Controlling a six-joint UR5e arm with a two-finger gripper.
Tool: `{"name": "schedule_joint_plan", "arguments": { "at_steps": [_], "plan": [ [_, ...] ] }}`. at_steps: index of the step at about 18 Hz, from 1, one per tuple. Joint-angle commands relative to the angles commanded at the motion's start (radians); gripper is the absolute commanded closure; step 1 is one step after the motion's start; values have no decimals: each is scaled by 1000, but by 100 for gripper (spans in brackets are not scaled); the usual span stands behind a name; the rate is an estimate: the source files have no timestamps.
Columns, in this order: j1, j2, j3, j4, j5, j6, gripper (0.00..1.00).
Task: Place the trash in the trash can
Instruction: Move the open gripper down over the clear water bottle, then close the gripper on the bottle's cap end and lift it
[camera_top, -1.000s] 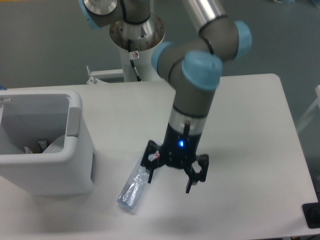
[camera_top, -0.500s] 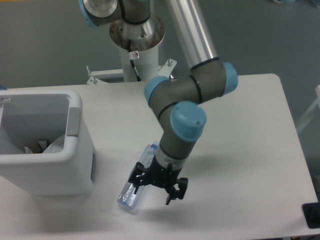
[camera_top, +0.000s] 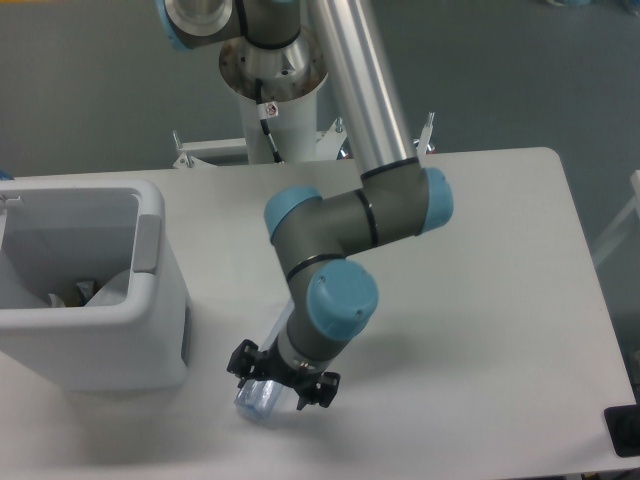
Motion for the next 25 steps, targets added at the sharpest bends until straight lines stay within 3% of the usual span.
{"name": "schedule_joint_plan", "arguments": {
  "at_steps": [10, 12, 16, 17, 25],
  "plan": [
    [-29, -46, 6, 6, 89, -32, 0],
    [-29, -45, 6, 8, 86, -34, 13],
    [-29, -32, 8, 5, 80, -64, 58],
    [-29, -26, 9, 5, 78, -65, 64],
    [-28, -22, 41, 9, 57, -63, 64]
  ]
}}
